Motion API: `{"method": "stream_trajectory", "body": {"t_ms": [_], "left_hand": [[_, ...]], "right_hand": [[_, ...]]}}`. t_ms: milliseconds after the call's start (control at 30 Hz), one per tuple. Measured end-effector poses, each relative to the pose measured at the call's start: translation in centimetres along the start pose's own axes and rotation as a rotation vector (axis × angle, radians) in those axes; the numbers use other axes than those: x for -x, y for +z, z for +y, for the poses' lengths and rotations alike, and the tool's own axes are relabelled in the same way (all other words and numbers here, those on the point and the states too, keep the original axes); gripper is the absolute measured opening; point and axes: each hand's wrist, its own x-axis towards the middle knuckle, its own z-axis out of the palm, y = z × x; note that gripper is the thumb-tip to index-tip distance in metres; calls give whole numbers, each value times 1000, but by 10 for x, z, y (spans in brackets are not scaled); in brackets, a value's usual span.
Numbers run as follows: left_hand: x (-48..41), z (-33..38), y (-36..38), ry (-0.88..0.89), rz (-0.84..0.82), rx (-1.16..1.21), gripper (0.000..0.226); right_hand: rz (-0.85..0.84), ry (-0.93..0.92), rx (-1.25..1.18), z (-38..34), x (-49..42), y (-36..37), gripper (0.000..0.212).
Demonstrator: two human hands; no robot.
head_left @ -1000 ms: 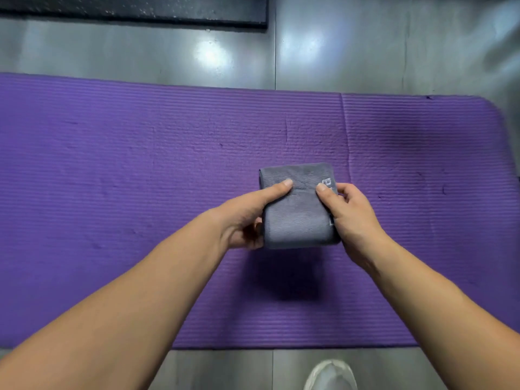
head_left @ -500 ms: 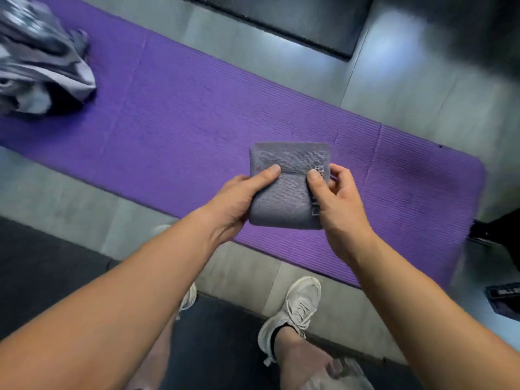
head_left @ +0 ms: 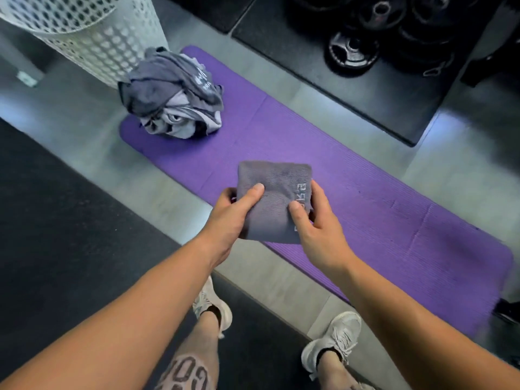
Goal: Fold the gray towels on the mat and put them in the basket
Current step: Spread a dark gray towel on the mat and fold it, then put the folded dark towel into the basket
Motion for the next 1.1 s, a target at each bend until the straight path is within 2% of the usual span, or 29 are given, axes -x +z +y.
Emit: {"method": "stream_trajectory", "body": {"t_ms": [100, 200, 333, 433, 500, 633, 733, 800, 900, 1100], "left_hand": [[-12, 36, -60, 32, 22, -31, 75], [-22, 73, -127, 49, 30, -78, 68], [-39, 121, -205, 79, 24, -124, 61], [-57, 156, -252, 85, 41, -142, 46], [-75, 182, -277, 80, 68, -151, 42], [-124, 247, -319, 108, 63, -153, 52], [-175, 303, -345, 122, 63, -169, 35], [-213, 338, -363, 119, 78, -190, 30], [-265, 384, -392, 102, 57, -247, 35], [-360, 464, -440, 129, 45, -325, 37]], "right_hand": [[-26, -24, -30, -37, -16, 58, 43], [-25, -35, 6, -74, -35, 126, 45], [-47, -46, -68, -112, -64, 202, 44], [-85, -54, -96, -140, -89, 244, 50], [-95, -69, -97, -161, -114, 268, 53], [-97, -90, -138, -207, -178, 314, 55], [-59, -99, -167, -239, -237, 347, 57], [-61, -82, -179, -256, -282, 370, 53], [0, -77, -144, -285, -340, 402, 50], [6, -95, -81, -333, -446, 453, 41]]}}
